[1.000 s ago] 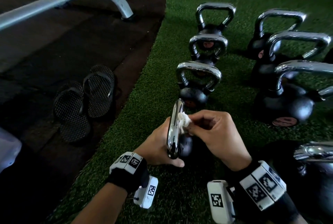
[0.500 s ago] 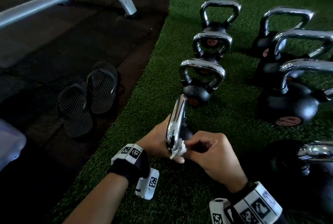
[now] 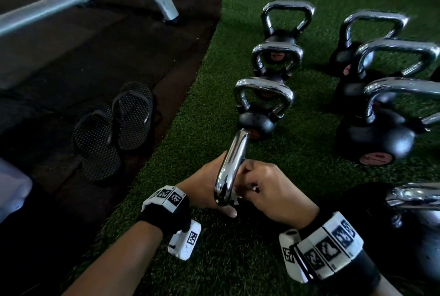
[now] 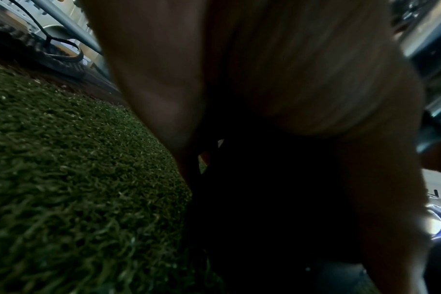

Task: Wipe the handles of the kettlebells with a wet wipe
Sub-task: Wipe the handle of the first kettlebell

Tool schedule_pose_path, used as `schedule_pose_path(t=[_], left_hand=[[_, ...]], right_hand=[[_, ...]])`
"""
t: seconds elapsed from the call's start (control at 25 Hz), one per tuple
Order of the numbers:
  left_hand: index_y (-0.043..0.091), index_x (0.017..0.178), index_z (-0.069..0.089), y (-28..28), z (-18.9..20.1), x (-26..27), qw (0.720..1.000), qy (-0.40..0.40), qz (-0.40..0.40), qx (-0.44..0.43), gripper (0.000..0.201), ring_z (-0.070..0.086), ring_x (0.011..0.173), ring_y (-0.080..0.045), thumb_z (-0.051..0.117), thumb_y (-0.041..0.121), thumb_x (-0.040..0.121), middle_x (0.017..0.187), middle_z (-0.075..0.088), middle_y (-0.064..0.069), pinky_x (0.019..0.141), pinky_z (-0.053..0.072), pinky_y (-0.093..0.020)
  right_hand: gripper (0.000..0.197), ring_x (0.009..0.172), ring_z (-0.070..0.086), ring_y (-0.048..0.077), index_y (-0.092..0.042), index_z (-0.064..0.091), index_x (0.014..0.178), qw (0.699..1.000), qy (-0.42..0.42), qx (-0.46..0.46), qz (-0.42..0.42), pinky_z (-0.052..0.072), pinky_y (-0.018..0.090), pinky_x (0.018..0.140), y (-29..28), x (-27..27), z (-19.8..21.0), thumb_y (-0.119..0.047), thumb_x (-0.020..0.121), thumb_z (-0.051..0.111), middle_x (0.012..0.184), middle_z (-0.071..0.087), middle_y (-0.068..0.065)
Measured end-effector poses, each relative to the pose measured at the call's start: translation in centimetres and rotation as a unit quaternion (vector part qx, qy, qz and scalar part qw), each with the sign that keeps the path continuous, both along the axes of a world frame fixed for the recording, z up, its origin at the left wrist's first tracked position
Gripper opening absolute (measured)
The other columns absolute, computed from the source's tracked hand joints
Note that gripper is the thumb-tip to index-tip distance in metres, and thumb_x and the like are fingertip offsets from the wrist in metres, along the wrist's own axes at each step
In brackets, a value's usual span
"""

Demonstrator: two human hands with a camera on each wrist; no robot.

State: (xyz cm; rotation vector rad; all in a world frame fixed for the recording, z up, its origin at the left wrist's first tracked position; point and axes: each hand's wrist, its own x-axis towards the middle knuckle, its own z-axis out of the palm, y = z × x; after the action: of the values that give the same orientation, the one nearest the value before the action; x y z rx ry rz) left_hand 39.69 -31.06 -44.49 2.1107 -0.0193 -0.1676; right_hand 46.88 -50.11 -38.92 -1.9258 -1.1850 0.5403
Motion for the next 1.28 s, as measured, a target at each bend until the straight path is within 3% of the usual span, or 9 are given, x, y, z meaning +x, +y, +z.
schedule_pose_path(t=[0.08, 0.2, 0.4, 0.52, 0.6, 0.68, 0.88, 1.04, 1.28], left_hand=[[0.027, 0.123, 0.053, 0.2, -0.2, 0.0, 1.0, -0.003, -0.006, -0.01, 0.088, 0.063, 0.107, 0.005, 0.1, 0.023, 0.048, 0.111, 0.065, 0.024, 0.089, 0.055, -0.022], [0.015, 0.138, 0.049, 0.2, -0.3, 0.0, 0.999, -0.027, -0.007, -0.018, 0.105, 0.06, 0.121, -0.007, 0.099, 0.029, 0.047, 0.127, 0.061, 0.012, 0.1, 0.054, -0.036], [0.007, 0.135, 0.05, 0.4, -0.9, -0.1, 0.999, -0.013, -0.007, -0.034, 0.1, 0.068, 0.111, -0.012, 0.101, 0.011, 0.05, 0.122, 0.068, 0.006, 0.09, 0.059, -0.041], [0.019, 0.107, 0.065, 0.0, -0.1, -0.1, 1.0, -0.006, -0.017, -0.006, 0.068, 0.061, 0.097, 0.013, 0.1, 0.012, 0.05, 0.104, 0.067, 0.024, 0.082, 0.053, -0.02], [0.027, 0.13, 0.062, -0.1, 0.3, 0.3, 0.999, 0.002, -0.036, -0.007, 0.089, 0.059, 0.12, -0.002, 0.101, 0.016, 0.051, 0.125, 0.063, 0.006, 0.099, 0.052, -0.03], [0.017, 0.145, 0.05, 0.0, 0.1, 0.7, 0.999, 0.005, -0.051, -0.006, 0.107, 0.055, 0.131, -0.019, 0.101, 0.017, 0.051, 0.139, 0.056, -0.007, 0.108, 0.048, -0.042], [0.017, 0.145, 0.047, 0.3, -0.8, 0.4, 0.999, -0.021, -0.029, -0.034, 0.112, 0.051, 0.136, -0.015, 0.101, 0.013, 0.047, 0.144, 0.052, -0.001, 0.111, 0.046, -0.044], [0.038, 0.129, 0.051, 0.1, -0.6, 0.0, 1.0, -0.016, -0.01, -0.02, 0.1, 0.055, 0.12, 0.001, 0.099, 0.025, 0.043, 0.125, 0.052, 0.029, 0.101, 0.051, -0.031], [0.036, 0.136, 0.043, 0.2, -0.8, 0.1, 0.999, -0.016, 0.001, -0.04, 0.114, 0.054, 0.129, -0.004, 0.102, 0.007, 0.043, 0.137, 0.054, 0.009, 0.108, 0.046, -0.024]], right_hand=[[0.02, 0.099, 0.065, 0.01, -0.011, 0.08, 0.089, 0.998, 0.04, -0.014, 0.039, 0.054, 0.027, 0.084, 0.2, 0.5, 0.4, 0.006, 0.083, 0.071, 0.108, 0.067, 0.002], [0.022, 0.106, 0.064, 0.007, -0.018, 0.078, 0.096, 0.995, 0.076, -0.017, 0.06, 0.054, 0.028, 0.092, 0.4, 0.6, 0.4, 0.0, 0.09, 0.067, 0.114, 0.067, -0.003], [0.014, 0.101, 0.069, 0.014, -0.015, 0.076, 0.097, 0.98, 0.191, 0.015, 0.047, 0.055, 0.036, 0.091, 0.4, 0.2, -0.9, -0.007, 0.094, 0.065, 0.107, 0.073, 0.001], [0.013, 0.089, 0.071, 0.022, -0.005, 0.075, 0.098, 0.924, 0.365, 0.101, -0.049, 0.057, 0.033, 0.082, 0.6, -0.5, -2.1, -0.001, 0.093, 0.064, 0.099, 0.075, 0.017], [0.011, 0.085, 0.071, 0.025, -0.003, 0.076, 0.095, 0.874, 0.444, 0.168, -0.105, 0.058, 0.033, 0.079, 0.9, -1.1, -2.8, -0.001, 0.087, 0.069, 0.094, 0.075, 0.02], [0.012, 0.08, 0.071, 0.024, -0.006, 0.077, 0.09, 0.845, 0.48, 0.204, -0.117, 0.059, 0.032, 0.074, 1.1, -1.5, -3.1, -0.004, 0.08, 0.072, 0.09, 0.074, 0.018], [0.014, 0.07, 0.073, 0.025, -0.008, 0.074, 0.079, 0.784, 0.513, 0.289, -0.197, 0.061, 0.03, 0.066, 1.7, -1.0, -3.2, 0.001, 0.069, 0.078, 0.083, 0.074, 0.019], [0.031, 0.073, 0.073, 0.023, -0.02, 0.067, 0.071, 0.861, 0.391, 0.26, -0.197, 0.06, 0.033, 0.067, 2.1, -0.7, -3.0, -0.001, 0.059, 0.088, 0.08, 0.076, 0.013], [0.03, 0.07, 0.073, 0.016, -0.026, 0.064, 0.075, 0.905, 0.18, 0.234, -0.308, 0.056, 0.026, 0.06, 3.0, 0.0, -3.1, -0.001, 0.062, 0.076, 0.077, 0.075, 0.002]])
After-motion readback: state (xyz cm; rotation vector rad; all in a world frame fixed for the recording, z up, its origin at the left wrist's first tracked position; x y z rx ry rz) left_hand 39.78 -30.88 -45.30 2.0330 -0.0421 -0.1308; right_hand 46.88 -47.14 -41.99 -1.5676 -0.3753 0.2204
